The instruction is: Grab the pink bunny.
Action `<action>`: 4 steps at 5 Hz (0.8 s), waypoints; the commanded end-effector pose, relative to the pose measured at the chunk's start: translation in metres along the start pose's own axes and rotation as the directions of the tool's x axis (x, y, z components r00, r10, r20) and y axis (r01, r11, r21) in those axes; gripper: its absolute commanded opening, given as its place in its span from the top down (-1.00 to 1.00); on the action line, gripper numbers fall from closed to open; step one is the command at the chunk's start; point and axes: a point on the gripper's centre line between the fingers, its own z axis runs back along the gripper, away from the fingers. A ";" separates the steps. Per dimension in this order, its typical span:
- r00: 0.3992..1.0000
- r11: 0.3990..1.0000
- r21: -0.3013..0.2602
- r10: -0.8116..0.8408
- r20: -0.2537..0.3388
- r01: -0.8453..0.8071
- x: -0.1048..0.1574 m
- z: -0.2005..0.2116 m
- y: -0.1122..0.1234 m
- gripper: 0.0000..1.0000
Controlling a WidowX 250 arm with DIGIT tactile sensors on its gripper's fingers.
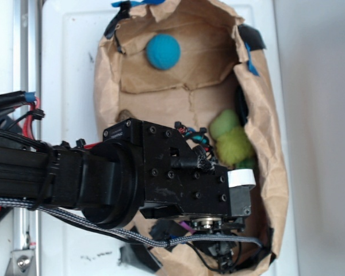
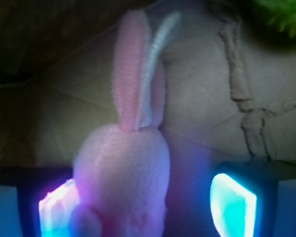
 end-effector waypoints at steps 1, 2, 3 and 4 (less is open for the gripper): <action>1.000 1.000 0.010 0.024 -0.015 -0.024 -0.003 -0.002 0.015 1.00; 0.999 0.999 0.024 0.034 -0.004 -0.033 0.022 0.005 0.030 1.00; 0.999 0.999 0.028 0.037 0.010 -0.037 0.039 0.026 0.046 1.00; 0.997 0.998 0.021 0.062 0.034 -0.063 0.047 0.063 0.076 1.00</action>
